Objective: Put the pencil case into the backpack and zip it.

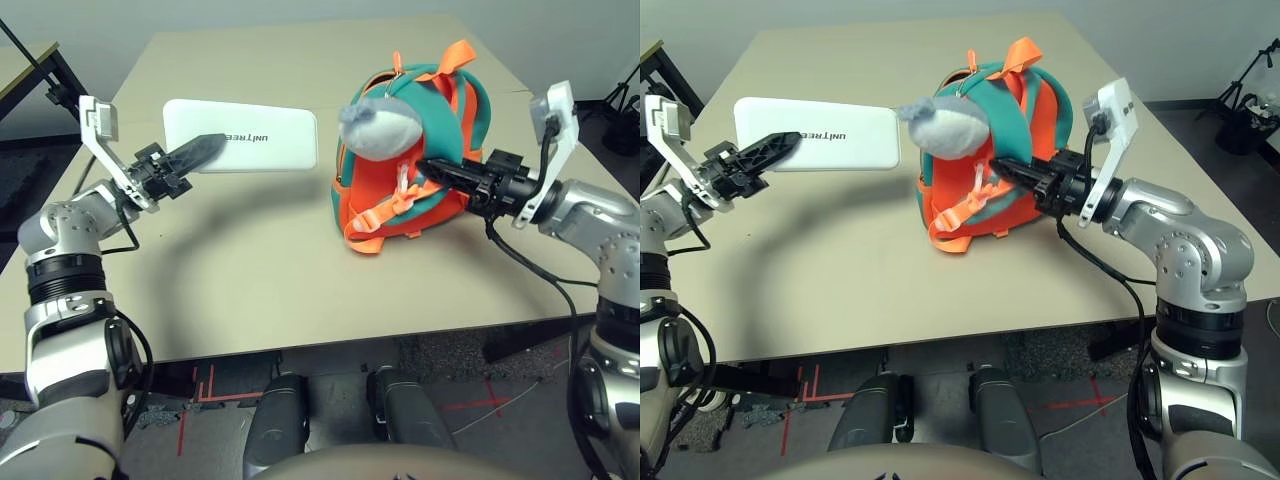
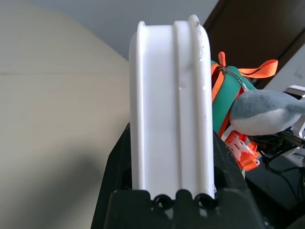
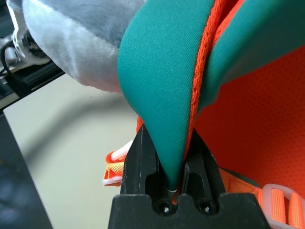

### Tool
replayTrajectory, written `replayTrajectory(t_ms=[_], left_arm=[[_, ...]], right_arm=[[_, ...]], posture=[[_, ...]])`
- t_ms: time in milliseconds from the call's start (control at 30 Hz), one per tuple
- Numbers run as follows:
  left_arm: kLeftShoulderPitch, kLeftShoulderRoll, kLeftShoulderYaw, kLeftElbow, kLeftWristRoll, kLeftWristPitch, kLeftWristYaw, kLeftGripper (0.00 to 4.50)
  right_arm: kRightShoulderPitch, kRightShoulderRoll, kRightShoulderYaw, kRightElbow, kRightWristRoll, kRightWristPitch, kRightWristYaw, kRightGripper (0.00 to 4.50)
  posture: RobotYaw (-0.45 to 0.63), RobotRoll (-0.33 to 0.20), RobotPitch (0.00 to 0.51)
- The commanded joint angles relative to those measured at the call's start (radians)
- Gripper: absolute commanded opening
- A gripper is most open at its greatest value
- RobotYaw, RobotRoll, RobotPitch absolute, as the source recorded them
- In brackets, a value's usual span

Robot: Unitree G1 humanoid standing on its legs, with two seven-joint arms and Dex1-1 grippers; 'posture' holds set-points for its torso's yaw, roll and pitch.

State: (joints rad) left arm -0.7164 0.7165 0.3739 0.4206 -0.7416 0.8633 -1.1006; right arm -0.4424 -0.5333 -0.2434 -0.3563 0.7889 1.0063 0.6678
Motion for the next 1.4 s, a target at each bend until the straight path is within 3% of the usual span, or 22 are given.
replayTrajectory(t_ms=[33,267,467,667,933,1133,1400], left_arm=[[-0.034,0.05,-0.007,-0.155,-0.037,0.014,-0.025,1.36],[-0.029,0.051,-0.091,-0.298,-0.008,-0.026,-0.04,1.36],[-0.042,0.028,-0.2,-0.292,0.09,-0.168,-0.055,1.36],[-0.062,-0.002,-0.244,-0.31,0.122,-0.233,-0.058,1.36],[-0.095,-0.13,-0.272,-0.257,0.15,-0.317,-0.017,1.36],[-0.12,-0.242,-0.339,-0.18,0.215,-0.39,-0.002,1.36],[-0.153,-0.336,-0.385,-0.052,0.301,-0.482,0.02,1.36]], right_arm=[[0.01,0.009,0.016,-0.035,0.042,-0.005,0.002,0.25],[0.016,0.004,0.031,-0.012,0.028,-0.025,0.003,0.25],[0.019,-0.001,0.043,-0.016,0.027,-0.037,0.005,0.25],[0.024,-0.009,0.051,-0.011,0.028,-0.055,0.013,0.24],[0.022,-0.009,0.073,0.0,0.016,-0.079,0.021,0.24],[0.023,-0.014,0.085,0.002,0.009,-0.092,0.022,0.24],[0.036,-0.011,0.08,-0.017,0.015,-0.092,0.005,0.24]], posture=[[-0.12,0.0,0.102],[-0.11,0.0,0.103],[-0.12,0.0,0.097],[-0.11,0.0,0.091],[-0.12,0.0,0.074],[-0.13,0.0,0.068],[-0.15,0.0,0.073]])
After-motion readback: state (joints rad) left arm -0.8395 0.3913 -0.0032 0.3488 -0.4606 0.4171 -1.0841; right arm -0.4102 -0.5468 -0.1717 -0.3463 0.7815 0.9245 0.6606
